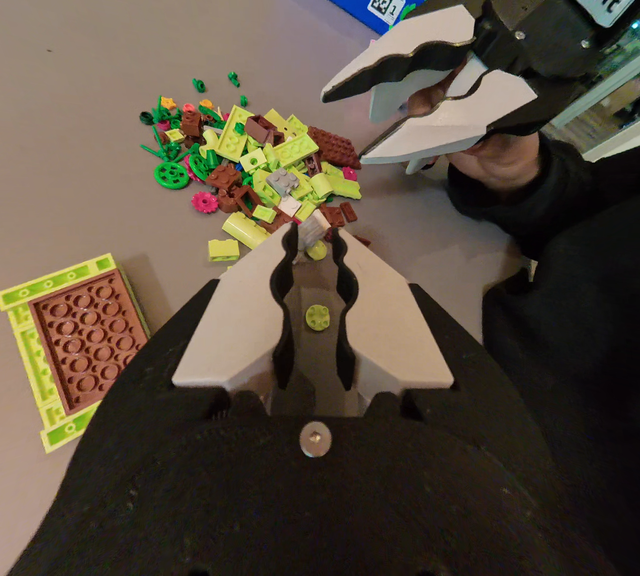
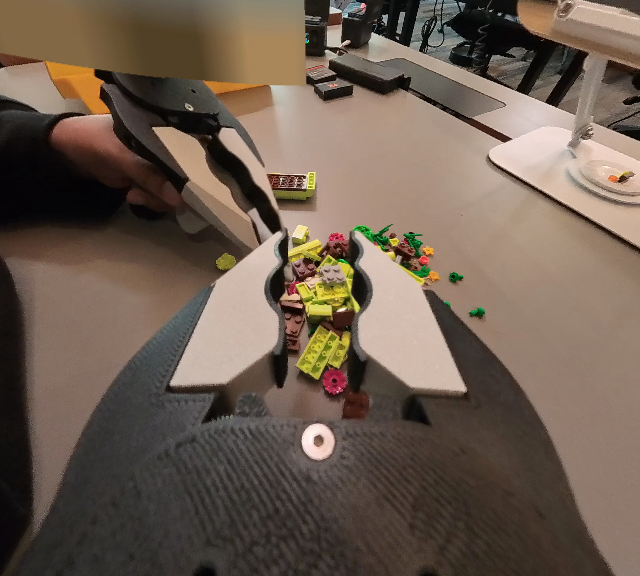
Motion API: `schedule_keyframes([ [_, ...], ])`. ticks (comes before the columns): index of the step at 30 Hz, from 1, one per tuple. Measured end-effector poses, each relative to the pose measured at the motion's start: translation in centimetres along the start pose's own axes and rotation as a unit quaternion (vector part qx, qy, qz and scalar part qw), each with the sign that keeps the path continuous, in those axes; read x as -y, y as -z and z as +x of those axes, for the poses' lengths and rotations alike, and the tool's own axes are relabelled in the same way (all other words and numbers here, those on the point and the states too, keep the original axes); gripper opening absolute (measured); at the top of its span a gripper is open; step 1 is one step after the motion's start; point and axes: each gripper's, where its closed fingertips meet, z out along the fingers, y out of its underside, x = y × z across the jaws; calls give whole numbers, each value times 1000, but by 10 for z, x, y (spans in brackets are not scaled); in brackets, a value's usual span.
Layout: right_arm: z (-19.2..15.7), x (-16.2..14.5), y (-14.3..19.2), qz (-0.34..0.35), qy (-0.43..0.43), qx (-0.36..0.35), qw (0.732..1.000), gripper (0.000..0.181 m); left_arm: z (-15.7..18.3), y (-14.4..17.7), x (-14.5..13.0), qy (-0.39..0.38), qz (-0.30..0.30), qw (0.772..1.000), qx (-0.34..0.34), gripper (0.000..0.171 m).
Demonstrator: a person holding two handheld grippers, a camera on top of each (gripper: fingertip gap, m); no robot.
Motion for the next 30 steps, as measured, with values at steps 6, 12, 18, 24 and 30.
schedule_keyframes([
  [6, -11, -6, -4, -17, 24, 18, 999, 30, -23, 28, 11, -14, 41, 998, 33, 33],
  [12, -65, -23, -16, -64, 92, 122, 986, 28, -58, 71, 32, -63, 91, 983, 148, 28],
  [18, -86, -49, -40, -157, 85, 130, 975, 35, -83, 75, 7, -103, 9, 967, 234, 46],
  [24, -80, -58, -48, -193, 52, 115, 973, 15, -94, 68, -14, -127, -62, 949, 282, 52],
  [30, -68, -52, -45, -174, 39, 93, 980, 13, -98, 64, -25, -106, -83, 952, 274, 57],
])
